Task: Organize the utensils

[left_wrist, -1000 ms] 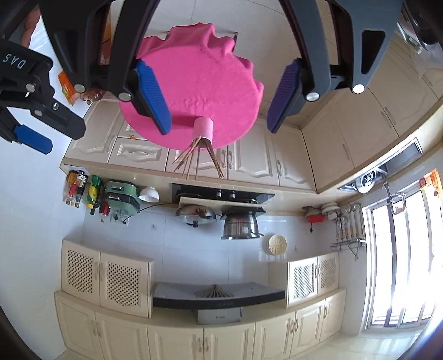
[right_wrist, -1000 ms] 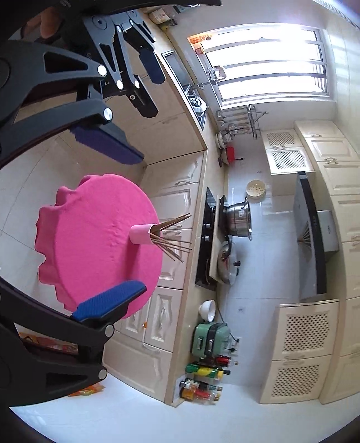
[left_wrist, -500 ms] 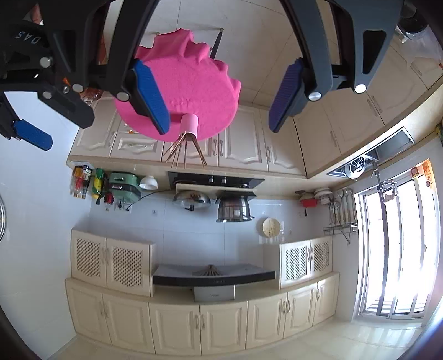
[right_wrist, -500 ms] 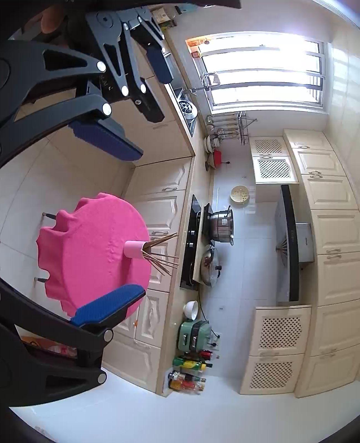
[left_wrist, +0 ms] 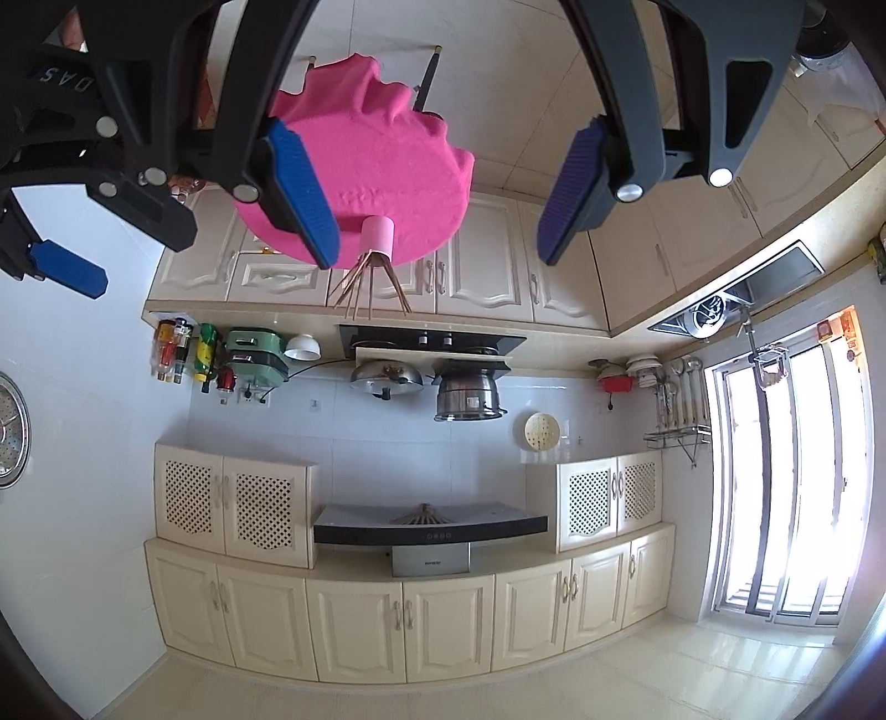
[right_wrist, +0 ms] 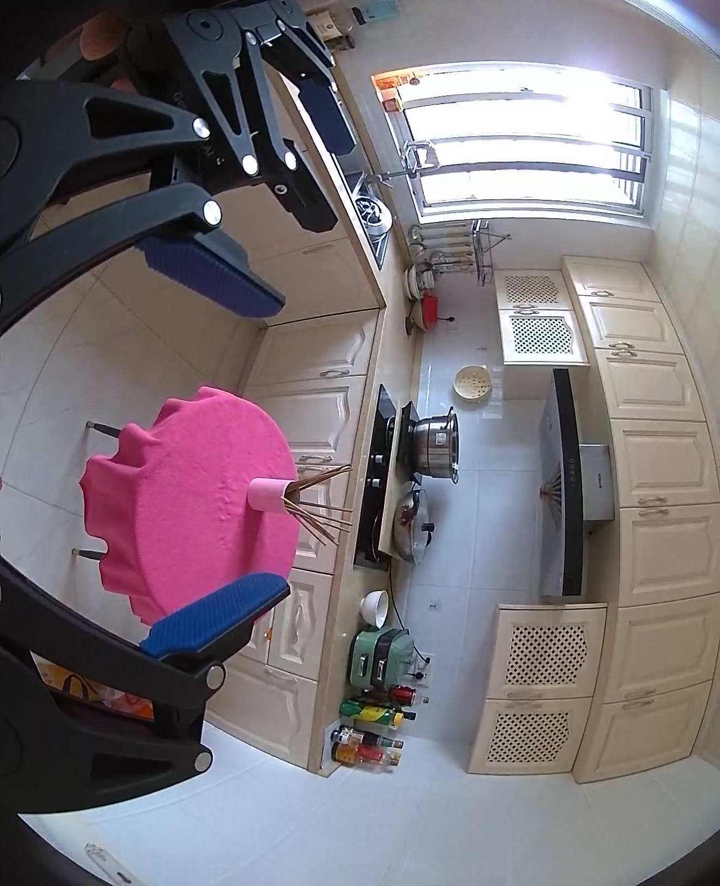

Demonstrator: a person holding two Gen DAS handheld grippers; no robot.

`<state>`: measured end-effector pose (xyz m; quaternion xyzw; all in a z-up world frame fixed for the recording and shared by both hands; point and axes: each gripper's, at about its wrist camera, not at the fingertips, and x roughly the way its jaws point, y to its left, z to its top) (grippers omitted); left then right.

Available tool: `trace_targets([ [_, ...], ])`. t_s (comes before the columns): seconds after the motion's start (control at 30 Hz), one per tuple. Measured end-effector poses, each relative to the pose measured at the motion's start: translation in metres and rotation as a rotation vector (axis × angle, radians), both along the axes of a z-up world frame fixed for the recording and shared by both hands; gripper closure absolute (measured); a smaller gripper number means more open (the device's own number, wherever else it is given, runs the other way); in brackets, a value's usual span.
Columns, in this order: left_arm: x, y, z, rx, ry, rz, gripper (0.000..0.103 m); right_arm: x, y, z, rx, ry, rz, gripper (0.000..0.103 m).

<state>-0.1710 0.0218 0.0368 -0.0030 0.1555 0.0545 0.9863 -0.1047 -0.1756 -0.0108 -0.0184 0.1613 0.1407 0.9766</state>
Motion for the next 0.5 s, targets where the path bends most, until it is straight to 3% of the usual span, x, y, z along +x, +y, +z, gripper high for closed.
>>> trace_targets([
  [0.5,-0.011,-0.006,0.002,0.007,-0.001,-0.010,0.030,-0.019,0.002,-0.002,0.004,0.017,-0.016,0.011],
])
